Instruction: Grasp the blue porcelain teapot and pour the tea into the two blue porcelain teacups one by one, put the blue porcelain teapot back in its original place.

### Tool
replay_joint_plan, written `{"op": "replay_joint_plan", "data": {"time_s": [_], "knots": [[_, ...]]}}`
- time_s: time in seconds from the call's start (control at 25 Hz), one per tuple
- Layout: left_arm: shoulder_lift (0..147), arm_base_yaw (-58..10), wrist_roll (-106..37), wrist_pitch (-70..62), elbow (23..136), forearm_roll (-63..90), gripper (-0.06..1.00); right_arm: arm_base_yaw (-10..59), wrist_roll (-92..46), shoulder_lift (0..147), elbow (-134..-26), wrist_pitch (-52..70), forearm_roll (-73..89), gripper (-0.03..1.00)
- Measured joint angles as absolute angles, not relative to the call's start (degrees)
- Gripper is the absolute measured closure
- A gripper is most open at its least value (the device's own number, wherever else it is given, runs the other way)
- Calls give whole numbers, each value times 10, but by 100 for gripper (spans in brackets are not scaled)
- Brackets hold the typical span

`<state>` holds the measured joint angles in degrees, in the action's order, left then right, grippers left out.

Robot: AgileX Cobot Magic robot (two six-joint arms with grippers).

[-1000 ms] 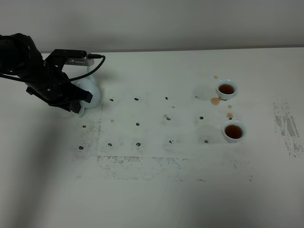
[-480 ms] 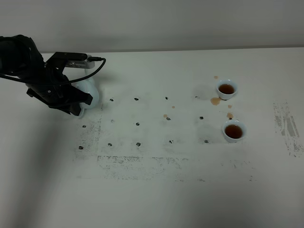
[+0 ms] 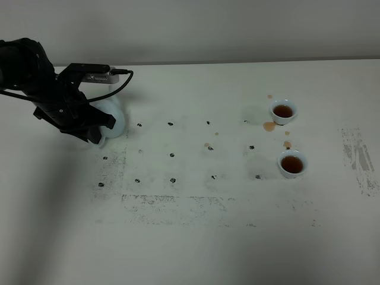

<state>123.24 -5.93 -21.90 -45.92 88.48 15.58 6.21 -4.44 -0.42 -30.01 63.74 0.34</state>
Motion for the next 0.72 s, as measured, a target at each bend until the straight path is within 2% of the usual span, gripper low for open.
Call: {"op": "replay_joint_plan", "data": {"time_s": [0.32, 0.72], "knots": [[1232, -60, -215, -457, 886, 156, 67, 62, -44, -4, -300, 637, 3, 50], [1232, -60, -200, -454, 886, 156, 33, 62, -44, -4, -300, 637, 3, 50]]}}
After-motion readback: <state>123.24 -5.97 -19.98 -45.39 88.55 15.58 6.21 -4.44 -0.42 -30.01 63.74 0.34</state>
